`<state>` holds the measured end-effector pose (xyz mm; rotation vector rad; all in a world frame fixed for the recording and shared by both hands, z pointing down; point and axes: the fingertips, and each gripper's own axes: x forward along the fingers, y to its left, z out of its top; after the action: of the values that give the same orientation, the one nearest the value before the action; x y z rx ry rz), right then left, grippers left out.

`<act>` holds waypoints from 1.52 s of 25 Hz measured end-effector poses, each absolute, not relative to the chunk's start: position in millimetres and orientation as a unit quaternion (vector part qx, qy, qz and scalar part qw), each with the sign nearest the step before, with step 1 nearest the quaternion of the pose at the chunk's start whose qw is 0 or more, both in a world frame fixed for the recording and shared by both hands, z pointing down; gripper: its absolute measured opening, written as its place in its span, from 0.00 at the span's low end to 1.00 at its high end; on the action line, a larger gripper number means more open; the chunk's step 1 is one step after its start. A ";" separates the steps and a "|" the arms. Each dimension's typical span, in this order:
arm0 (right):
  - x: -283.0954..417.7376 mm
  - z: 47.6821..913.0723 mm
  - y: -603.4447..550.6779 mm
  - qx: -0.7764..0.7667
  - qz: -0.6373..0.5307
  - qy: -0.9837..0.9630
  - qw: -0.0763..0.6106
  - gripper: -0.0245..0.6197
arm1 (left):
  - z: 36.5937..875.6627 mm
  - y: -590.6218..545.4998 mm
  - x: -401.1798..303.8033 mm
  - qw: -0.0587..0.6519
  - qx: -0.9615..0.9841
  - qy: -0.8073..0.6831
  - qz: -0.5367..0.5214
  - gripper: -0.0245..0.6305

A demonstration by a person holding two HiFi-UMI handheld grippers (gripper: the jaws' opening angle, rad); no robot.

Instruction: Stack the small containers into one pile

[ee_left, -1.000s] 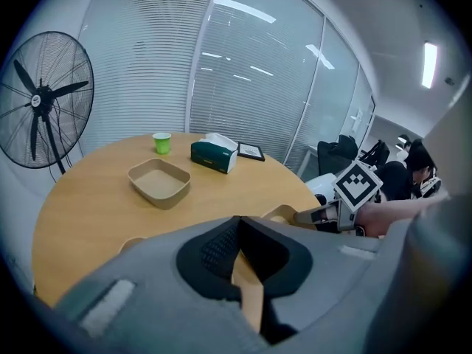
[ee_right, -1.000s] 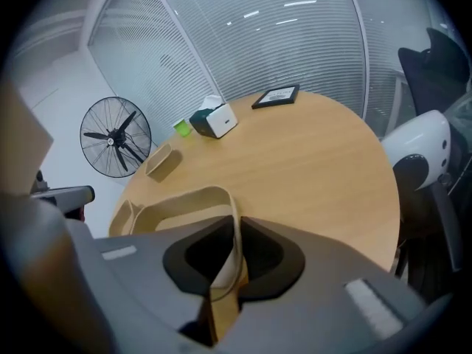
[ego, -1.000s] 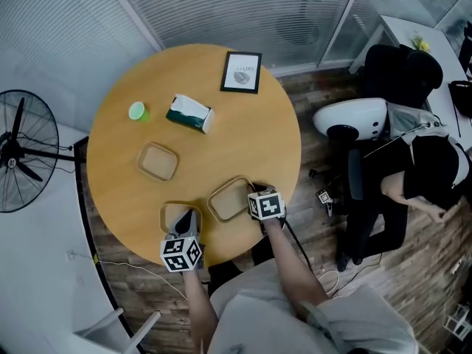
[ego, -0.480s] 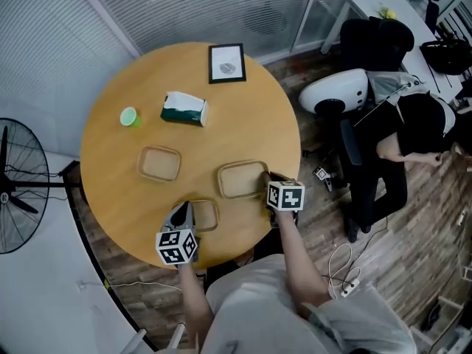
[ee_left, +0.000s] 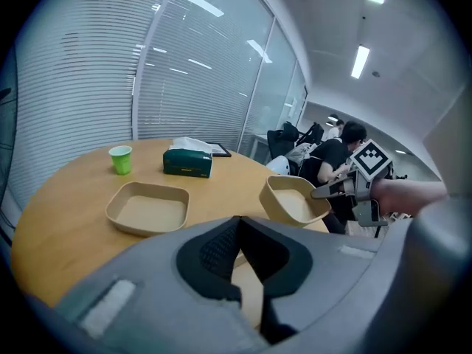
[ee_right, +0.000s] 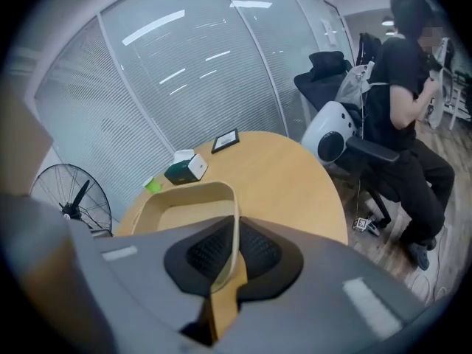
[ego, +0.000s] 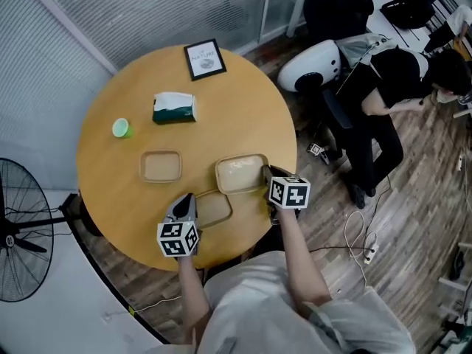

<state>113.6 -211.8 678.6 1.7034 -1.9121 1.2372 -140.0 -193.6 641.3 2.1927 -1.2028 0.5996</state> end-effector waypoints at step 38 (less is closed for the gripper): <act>-61.7 691.4 -130.8 0.513 0.433 -0.704 0.232 0.07 | 660.5 -123.4 -182.0 0.278 0.863 -0.342 0.247 0.04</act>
<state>-61.7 -130.8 691.4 1.4095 -1.9338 1.1910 -182.0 -123.4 660.5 2.3164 -0.9188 0.6643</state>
